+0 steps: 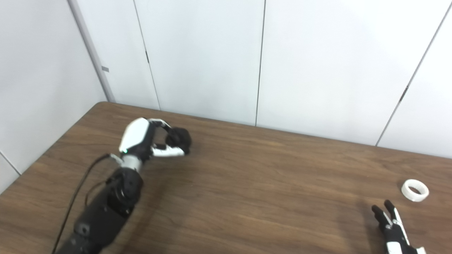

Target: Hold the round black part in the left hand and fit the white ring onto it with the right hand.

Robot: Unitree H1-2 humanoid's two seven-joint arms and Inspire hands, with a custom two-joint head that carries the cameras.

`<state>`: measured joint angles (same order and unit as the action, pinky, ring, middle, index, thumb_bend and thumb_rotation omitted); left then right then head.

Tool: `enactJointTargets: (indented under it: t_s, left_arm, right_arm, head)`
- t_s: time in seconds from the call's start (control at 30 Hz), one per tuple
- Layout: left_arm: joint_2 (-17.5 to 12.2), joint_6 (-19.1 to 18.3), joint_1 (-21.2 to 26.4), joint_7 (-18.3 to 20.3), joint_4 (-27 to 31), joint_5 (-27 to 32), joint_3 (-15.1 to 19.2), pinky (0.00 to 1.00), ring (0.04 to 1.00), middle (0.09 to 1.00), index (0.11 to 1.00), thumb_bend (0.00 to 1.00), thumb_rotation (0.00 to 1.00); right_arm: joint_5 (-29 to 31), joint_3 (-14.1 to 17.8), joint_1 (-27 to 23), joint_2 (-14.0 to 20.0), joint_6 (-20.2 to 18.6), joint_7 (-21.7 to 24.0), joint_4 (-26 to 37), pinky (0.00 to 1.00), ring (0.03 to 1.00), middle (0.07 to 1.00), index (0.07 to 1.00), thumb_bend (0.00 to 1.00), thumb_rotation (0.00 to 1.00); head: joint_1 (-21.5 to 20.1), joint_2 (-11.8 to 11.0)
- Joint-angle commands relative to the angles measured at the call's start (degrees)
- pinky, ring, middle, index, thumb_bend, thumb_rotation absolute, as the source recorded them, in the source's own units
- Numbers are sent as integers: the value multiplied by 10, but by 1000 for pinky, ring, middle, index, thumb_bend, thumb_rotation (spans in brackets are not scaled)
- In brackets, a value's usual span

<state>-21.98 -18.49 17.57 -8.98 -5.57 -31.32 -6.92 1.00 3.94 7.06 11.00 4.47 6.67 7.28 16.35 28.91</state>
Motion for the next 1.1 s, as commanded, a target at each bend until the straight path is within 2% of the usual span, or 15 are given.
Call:
enactJointTargets:
  t_s: [0.0,0.27,0.43,0.53,0.67,0.87,1.07]
  left_arm:
    - [4,0,1,10,58,-14,-8,1000,882,781,485,522,48]
    - [37,-20,-55,84,180,-46,-56,1000,907,796,485,521,54]
    - [46,2,-91,114,220,-55,-83,1000,941,829,484,522,55]
    - [52,13,-106,130,238,-68,-102,1000,959,845,484,521,57]
    - [62,26,-123,144,256,-78,-124,1000,967,852,484,521,59]
    - [80,69,-155,137,248,-102,-152,1000,960,839,484,521,60]
    - [95,93,-180,127,224,-115,-155,1000,959,843,485,520,58]
  right_arm:
    - [-6,-8,21,-12,-9,-7,-10,1000,950,919,981,543,1000]
    - [-34,-15,22,-18,-15,-15,6,1000,915,902,971,562,1000]
    - [-46,-22,20,-29,-7,-24,11,991,900,896,961,585,1000]
    - [-57,-29,20,-38,-17,-31,25,989,900,894,957,580,1000]
    - [-74,-40,21,-48,-38,-38,45,974,904,900,961,558,1000]
    - [-104,-58,19,-62,-70,-57,76,948,904,902,956,497,1000]
    - [-122,-77,13,-69,-93,-73,92,954,915,903,962,513,1000]
  head:
    - [-4,2]
    - [-43,21]
    - [-76,33]
    - [-93,40]
    - [-127,55]
    - [-167,78]
    - [-201,97]
